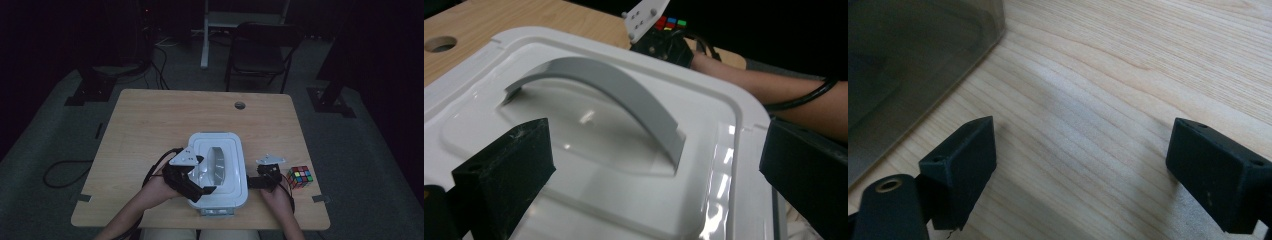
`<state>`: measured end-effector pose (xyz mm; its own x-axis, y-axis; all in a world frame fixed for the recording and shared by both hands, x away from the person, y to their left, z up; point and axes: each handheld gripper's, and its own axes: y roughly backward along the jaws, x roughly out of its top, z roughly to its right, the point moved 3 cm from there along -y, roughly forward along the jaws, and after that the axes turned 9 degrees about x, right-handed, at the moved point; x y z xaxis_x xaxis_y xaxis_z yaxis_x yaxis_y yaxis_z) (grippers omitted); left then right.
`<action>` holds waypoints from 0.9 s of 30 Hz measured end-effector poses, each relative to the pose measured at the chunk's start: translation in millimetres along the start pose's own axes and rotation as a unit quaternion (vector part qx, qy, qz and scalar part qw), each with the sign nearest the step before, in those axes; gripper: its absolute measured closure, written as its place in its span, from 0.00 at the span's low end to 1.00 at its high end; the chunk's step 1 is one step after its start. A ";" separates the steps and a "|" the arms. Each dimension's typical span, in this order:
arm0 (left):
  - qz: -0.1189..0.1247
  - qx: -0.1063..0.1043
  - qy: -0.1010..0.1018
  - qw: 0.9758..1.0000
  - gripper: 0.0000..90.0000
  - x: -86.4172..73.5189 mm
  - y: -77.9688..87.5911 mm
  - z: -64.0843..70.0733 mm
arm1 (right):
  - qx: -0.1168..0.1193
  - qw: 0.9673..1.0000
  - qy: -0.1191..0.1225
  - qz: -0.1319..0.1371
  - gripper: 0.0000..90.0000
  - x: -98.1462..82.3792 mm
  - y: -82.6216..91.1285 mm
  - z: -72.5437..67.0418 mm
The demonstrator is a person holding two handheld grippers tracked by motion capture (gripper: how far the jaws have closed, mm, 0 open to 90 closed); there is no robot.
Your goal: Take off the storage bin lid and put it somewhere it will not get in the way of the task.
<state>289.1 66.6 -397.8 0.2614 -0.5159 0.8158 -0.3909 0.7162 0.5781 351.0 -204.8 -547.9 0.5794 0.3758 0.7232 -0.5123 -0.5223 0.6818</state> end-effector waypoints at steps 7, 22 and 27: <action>-0.010 -0.001 -0.009 1.000 0.02 6.1 -13.5 3.4 | 0.000 1.000 0.000 0.000 0.14 0.0 0.0 0.0; -0.019 0.008 -0.002 1.000 0.20 10.5 -31.8 -0.2 | 0.000 1.000 0.000 0.000 0.14 0.0 0.0 0.0; -0.025 0.013 -0.002 1.000 0.29 10.4 -39.4 -1.3 | 0.000 1.000 0.000 0.000 0.14 0.0 0.0 -0.1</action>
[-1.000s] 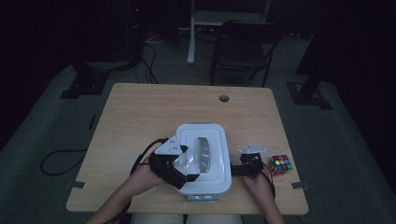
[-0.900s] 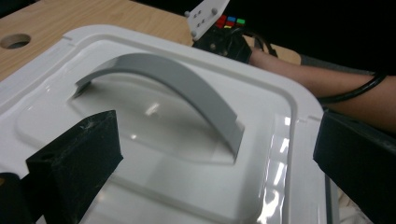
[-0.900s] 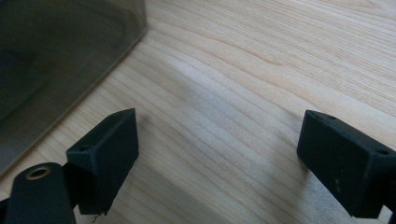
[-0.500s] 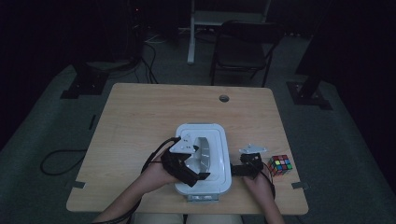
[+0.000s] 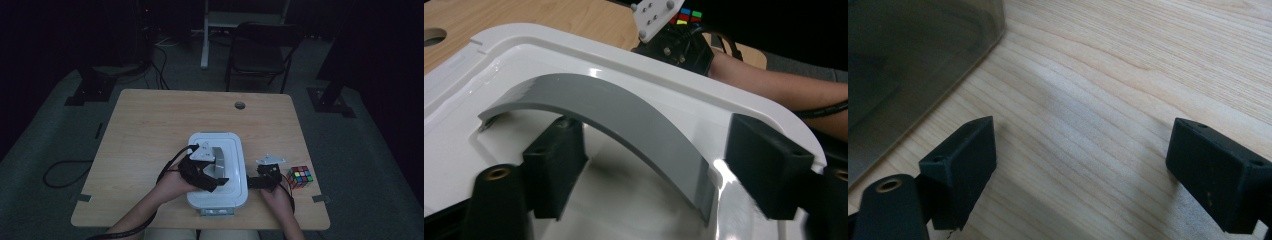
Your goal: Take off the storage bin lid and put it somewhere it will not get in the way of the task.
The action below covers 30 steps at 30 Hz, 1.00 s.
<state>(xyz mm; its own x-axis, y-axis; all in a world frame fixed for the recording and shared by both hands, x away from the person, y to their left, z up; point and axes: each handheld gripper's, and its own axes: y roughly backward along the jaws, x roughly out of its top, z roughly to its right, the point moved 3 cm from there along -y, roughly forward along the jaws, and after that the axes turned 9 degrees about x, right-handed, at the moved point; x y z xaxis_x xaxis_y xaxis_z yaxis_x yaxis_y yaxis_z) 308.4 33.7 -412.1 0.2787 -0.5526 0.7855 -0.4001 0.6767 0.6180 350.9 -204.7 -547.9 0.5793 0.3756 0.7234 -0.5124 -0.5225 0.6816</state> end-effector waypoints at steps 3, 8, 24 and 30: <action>-0.002 0.013 -0.006 1.000 0.38 -0.4 -3.1 -1.2 | 0.000 1.000 0.000 0.000 0.14 0.0 0.0 0.0; -0.003 0.003 -0.027 1.000 0.46 0.5 -5.5 2.2 | 0.000 1.000 0.000 0.000 0.14 0.0 0.0 0.0; -0.007 -0.032 -0.020 0.999 0.66 -0.3 -3.3 4.5 | 0.000 1.000 0.000 0.000 0.14 -0.1 0.0 0.0; -0.006 -0.047 -0.011 0.999 0.69 1.9 3.3 2.7 | 0.000 1.000 0.000 0.000 0.14 0.0 0.0 0.0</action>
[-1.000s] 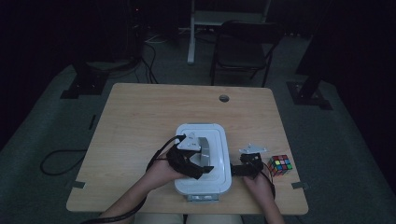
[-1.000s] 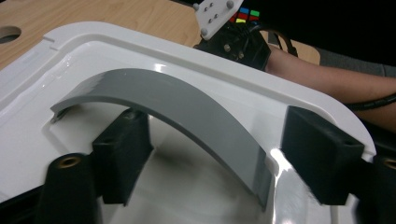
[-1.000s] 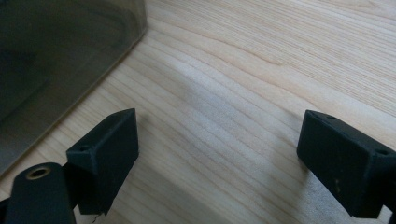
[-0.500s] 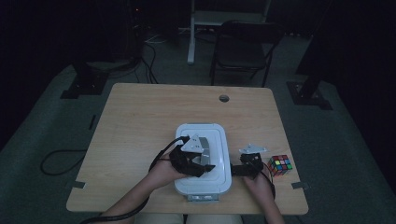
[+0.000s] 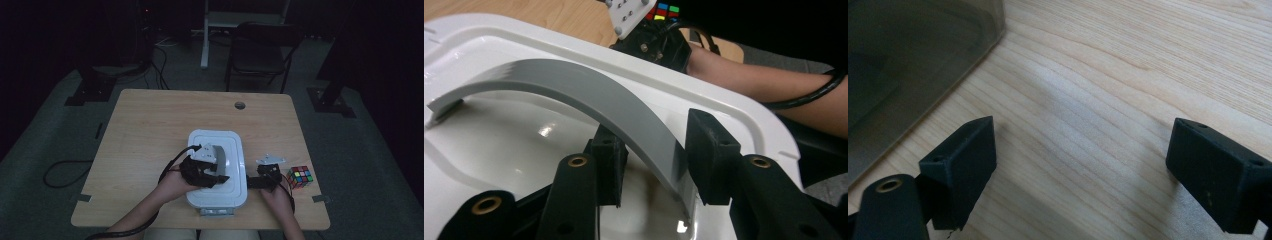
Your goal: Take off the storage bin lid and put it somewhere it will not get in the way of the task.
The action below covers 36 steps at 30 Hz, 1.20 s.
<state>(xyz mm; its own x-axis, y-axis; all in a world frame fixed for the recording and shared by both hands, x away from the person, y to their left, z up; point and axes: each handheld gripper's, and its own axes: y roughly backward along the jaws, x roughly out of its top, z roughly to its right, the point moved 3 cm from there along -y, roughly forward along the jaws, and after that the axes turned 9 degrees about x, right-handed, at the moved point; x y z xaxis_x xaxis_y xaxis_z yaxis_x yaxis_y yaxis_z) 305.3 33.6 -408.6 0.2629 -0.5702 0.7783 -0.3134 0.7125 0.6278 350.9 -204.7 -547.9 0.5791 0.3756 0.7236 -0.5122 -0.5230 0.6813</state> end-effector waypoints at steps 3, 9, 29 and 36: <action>0.008 -0.016 0.004 1.000 0.73 1.8 6.2 0.1 | 0.000 1.000 0.000 0.000 0.14 0.0 0.0 0.0; 0.023 -0.035 0.010 0.999 0.80 6.1 18.5 -1.2 | 0.000 1.000 0.000 0.000 0.14 0.0 0.0 0.0; 0.065 -0.013 0.012 0.998 0.86 9.5 63.8 -13.6 | 0.000 1.000 0.001 0.000 0.14 0.0 0.0 0.1; 0.066 0.000 0.012 0.998 0.86 2.0 83.0 -23.1 | 0.000 1.000 0.001 0.000 0.14 0.0 0.0 0.1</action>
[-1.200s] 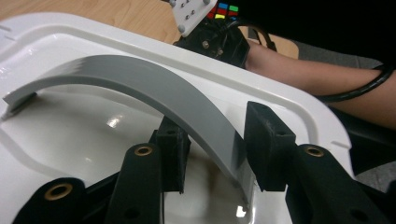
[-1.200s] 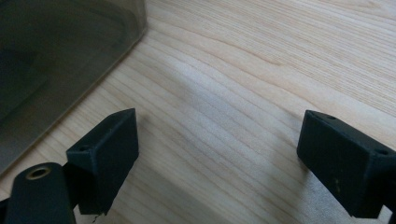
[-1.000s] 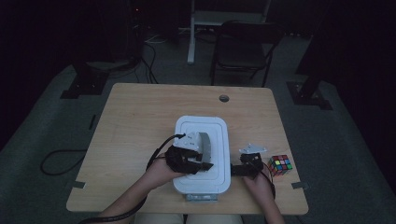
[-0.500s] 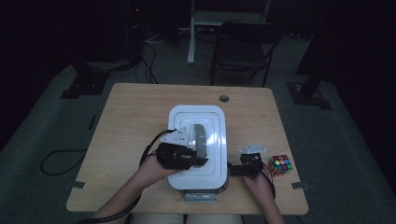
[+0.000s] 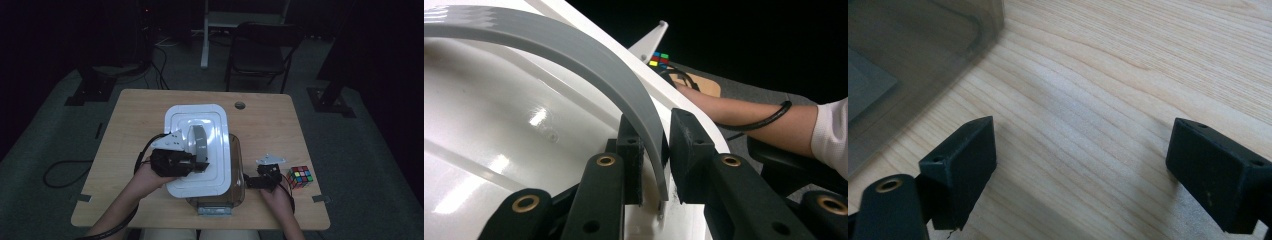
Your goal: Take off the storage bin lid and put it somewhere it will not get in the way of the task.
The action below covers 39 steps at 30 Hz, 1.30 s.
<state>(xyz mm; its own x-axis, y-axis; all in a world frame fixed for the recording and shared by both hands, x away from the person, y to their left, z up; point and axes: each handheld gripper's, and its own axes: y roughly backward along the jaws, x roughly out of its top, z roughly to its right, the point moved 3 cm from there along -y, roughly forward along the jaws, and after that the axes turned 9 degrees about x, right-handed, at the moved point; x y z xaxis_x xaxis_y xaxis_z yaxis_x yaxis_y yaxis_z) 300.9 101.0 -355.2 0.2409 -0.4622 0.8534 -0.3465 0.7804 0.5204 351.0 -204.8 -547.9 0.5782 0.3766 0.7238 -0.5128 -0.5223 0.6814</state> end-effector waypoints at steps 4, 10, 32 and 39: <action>0.003 0.011 0.009 1.000 0.86 -5.9 13.5 -7.8 | 0.000 1.000 0.000 0.000 0.14 0.0 0.0 0.0; 0.002 0.015 0.014 1.000 0.86 -15.6 30.8 -16.6 | 0.000 1.000 0.000 0.000 0.14 0.0 0.1 0.0; 0.003 0.041 0.054 0.998 0.88 -63.0 77.7 -50.0 | 0.000 1.000 0.000 0.000 0.14 0.0 0.0 0.0; -0.001 0.035 0.068 0.997 0.88 -87.7 78.7 -60.6 | 0.000 1.000 0.000 0.000 0.14 0.0 0.0 -0.1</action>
<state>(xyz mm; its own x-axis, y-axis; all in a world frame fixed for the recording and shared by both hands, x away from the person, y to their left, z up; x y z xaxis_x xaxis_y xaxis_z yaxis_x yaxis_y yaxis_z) 307.5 228.5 -390.7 0.3613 -0.3977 0.8434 -0.4075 0.7462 0.5265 351.0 -204.8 -547.9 0.5791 0.3765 0.7231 -0.5122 -0.5221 0.6820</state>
